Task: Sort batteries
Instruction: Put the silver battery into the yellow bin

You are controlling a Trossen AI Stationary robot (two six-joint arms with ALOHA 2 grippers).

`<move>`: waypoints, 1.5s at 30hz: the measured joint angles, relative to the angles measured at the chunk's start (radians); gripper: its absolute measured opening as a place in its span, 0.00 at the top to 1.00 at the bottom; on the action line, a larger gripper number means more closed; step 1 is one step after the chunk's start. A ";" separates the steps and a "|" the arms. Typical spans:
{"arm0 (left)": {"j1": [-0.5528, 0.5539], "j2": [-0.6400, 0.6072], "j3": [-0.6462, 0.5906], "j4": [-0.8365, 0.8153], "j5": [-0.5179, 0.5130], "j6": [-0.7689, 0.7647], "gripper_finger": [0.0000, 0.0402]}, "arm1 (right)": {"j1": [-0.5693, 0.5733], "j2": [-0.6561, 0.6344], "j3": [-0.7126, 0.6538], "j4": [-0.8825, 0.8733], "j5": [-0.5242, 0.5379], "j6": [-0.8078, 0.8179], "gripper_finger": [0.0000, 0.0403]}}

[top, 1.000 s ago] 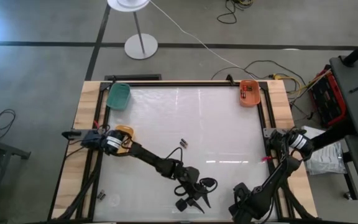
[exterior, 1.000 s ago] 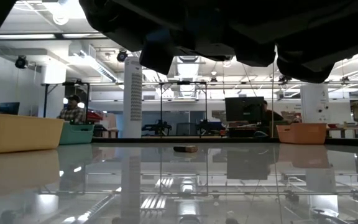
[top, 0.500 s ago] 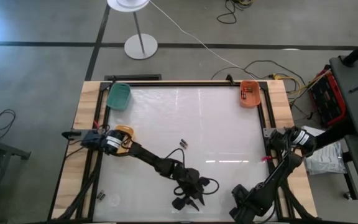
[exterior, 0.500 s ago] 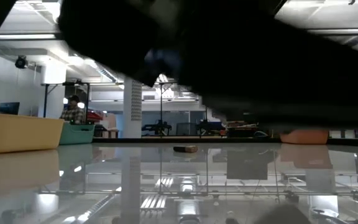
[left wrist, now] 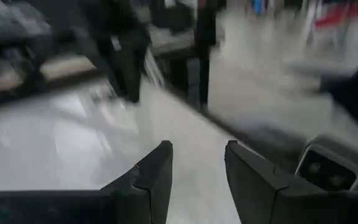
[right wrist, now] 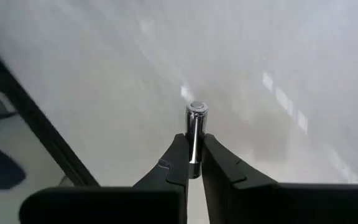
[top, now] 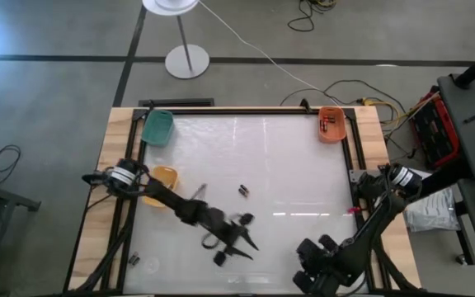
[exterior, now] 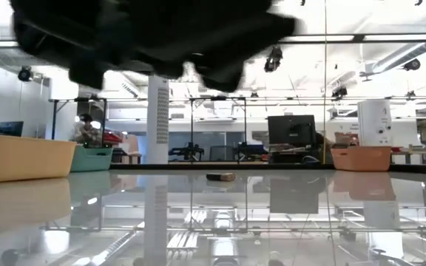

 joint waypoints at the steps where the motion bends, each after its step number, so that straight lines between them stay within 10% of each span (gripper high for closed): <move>1: 0.004 -0.014 -0.061 0.113 -0.005 -0.016 0.68 | -0.003 -0.004 0.003 0.002 0.056 -0.035 0.96; 6: 0.010 -0.031 -0.300 0.634 -0.098 -0.070 0.68 | -0.047 -0.021 0.006 0.061 0.347 -0.252 0.96; 21: 0.009 -0.039 -0.336 0.611 -0.188 -0.085 0.68 | -0.265 0.048 0.003 0.554 0.430 -0.973 0.97; 45: 0.008 -0.026 -0.249 0.526 -0.199 -0.051 0.74 | -0.265 0.046 0.045 0.584 0.512 -1.088 0.97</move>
